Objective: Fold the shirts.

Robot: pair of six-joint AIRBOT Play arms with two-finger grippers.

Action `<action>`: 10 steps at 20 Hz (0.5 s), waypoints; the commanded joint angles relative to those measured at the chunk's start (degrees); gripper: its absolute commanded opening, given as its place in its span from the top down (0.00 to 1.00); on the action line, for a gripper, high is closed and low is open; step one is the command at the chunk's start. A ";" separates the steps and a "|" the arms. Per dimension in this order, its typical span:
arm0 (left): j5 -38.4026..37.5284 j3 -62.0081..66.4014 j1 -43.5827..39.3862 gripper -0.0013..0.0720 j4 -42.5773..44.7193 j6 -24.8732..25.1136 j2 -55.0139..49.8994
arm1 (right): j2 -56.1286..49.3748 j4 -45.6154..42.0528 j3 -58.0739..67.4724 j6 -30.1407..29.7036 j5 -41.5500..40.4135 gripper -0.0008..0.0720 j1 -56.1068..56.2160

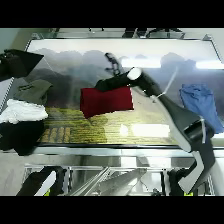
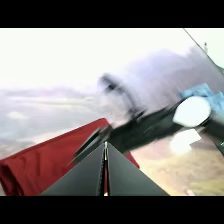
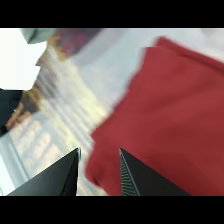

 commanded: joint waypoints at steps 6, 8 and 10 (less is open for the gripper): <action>-2.36 -6.75 -2.73 0.96 -0.35 0.57 0.33 | 1.42 -11.56 -0.70 10.45 16.90 0.24 -19.74; -2.36 -6.75 -4.52 0.96 -0.35 0.59 -0.96 | -2.27 -11.52 -0.70 10.43 16.57 0.24 -20.44; -2.36 -6.75 -5.97 0.96 0.09 1.46 -2.14 | -6.21 -11.23 -0.70 10.40 16.55 0.24 -19.87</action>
